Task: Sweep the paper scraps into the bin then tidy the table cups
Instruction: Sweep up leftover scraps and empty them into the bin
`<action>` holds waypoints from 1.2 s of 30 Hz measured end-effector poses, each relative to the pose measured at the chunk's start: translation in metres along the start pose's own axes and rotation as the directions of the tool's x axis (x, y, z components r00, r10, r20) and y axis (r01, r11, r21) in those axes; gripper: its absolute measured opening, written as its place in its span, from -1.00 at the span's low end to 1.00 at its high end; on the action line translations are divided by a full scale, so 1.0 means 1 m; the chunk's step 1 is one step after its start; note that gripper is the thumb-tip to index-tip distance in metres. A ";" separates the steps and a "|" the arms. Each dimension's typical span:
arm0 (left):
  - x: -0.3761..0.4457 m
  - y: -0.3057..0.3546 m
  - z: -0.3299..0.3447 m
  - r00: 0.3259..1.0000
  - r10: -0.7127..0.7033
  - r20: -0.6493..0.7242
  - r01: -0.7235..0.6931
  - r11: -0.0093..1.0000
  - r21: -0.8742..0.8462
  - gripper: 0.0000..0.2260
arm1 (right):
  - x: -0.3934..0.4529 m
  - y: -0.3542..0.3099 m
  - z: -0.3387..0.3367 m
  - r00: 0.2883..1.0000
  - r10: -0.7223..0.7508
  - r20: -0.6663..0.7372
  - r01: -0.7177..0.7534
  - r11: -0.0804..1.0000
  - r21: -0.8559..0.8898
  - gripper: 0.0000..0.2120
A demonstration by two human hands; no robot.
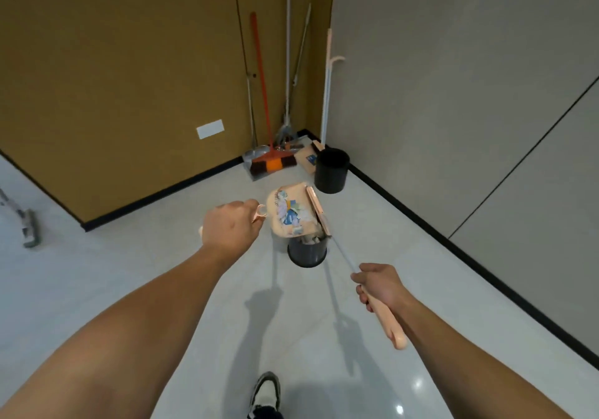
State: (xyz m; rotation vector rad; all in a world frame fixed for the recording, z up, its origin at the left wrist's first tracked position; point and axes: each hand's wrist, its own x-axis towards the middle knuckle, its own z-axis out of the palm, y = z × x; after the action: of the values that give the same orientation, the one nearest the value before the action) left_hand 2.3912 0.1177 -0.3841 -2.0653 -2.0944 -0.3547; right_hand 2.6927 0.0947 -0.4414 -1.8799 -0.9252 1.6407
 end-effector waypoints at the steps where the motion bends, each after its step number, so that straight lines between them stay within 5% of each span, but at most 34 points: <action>1: 0.013 -0.007 0.004 0.999 0.041 0.007 -0.041 0.999 -0.001 -0.83 | 0.004 -0.004 0.006 1.000 0.012 -0.014 -0.012 1.000 0.017 -0.56; 7: 0.069 -0.044 0.024 0.915 0.400 0.048 -0.403 0.912 0.073 -0.91 | 0.023 -0.026 0.041 0.995 0.062 -0.084 -0.055 0.996 0.076 -0.47; 15: 0.087 -0.066 0.043 0.808 0.576 0.120 -0.583 0.811 0.034 -0.86 | 0.034 -0.042 0.064 0.984 0.081 -0.157 -0.066 0.993 0.101 -0.70; 36: 0.091 -0.102 0.025 0.666 0.733 0.140 -0.746 0.656 0.115 -0.86 | 0.028 -0.044 0.086 0.979 0.055 -0.198 -0.028 0.990 0.138 -0.58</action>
State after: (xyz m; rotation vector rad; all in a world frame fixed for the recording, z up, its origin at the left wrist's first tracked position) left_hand 2.2885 0.2113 -0.3864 -2.6179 -1.0620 0.0381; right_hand 2.6014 0.1378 -0.4422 -1.9408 -0.6796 1.4638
